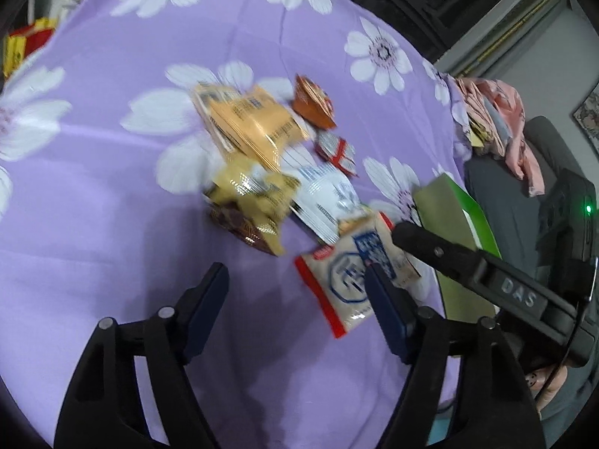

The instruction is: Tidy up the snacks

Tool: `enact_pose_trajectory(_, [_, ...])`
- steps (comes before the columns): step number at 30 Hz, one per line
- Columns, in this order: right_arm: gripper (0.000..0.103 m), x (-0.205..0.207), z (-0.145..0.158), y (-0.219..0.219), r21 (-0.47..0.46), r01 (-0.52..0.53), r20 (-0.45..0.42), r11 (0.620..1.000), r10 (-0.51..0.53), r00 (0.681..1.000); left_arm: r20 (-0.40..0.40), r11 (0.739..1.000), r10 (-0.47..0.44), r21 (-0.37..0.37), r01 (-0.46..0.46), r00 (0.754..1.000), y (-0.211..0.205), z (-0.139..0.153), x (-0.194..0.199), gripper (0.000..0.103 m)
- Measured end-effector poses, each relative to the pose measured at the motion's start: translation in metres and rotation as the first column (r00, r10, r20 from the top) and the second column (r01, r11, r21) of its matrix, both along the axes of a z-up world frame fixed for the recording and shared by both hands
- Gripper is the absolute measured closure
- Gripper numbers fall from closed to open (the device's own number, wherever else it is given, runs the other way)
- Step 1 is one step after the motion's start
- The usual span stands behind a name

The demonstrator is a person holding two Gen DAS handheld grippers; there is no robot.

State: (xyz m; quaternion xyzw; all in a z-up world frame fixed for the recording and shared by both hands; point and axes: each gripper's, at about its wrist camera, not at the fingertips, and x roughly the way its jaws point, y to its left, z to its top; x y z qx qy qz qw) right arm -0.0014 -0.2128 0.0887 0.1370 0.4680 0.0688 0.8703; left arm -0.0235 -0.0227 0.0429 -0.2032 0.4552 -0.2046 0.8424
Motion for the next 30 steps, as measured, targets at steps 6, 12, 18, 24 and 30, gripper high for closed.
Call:
enact_pose_trajectory(6, [0.054,0.004,-0.004,-0.007,0.042,0.003,-0.018,0.999,-0.002,1.0,-0.063,0.996,-0.065,-0.063,0.061,0.996,-0.023,-0.012,0.003,0.032])
enact_pose_trajectory(12, [0.054,0.011,-0.007,-0.012,0.096,-0.01,-0.025,0.995,0.013,1.0,-0.086,0.992,-0.084,-0.098,0.076,0.993,-0.035,-0.022,0.012,0.041])
enact_pose_trajectory(18, [0.054,0.02,-0.024,-0.013,0.091,-0.017,-0.085,0.996,0.025,0.996,-0.063,0.995,-0.069,-0.075,0.064,0.996,-0.038,-0.025,0.017,0.052])
enact_pose_trajectory(24, [0.064,0.02,-0.029,-0.013,0.071,-0.023,-0.095,0.997,0.029,0.995,-0.046,0.994,-0.062,-0.095,0.058,0.997,-0.038,-0.023,0.018,0.081])
enact_pose_trajectory(30, [0.073,0.015,-0.017,-0.013,0.097,-0.035,-0.051,0.995,0.04,0.998,0.012,0.98,-0.135,-0.143,0.136,0.991,-0.053,0.001,0.012,0.089])
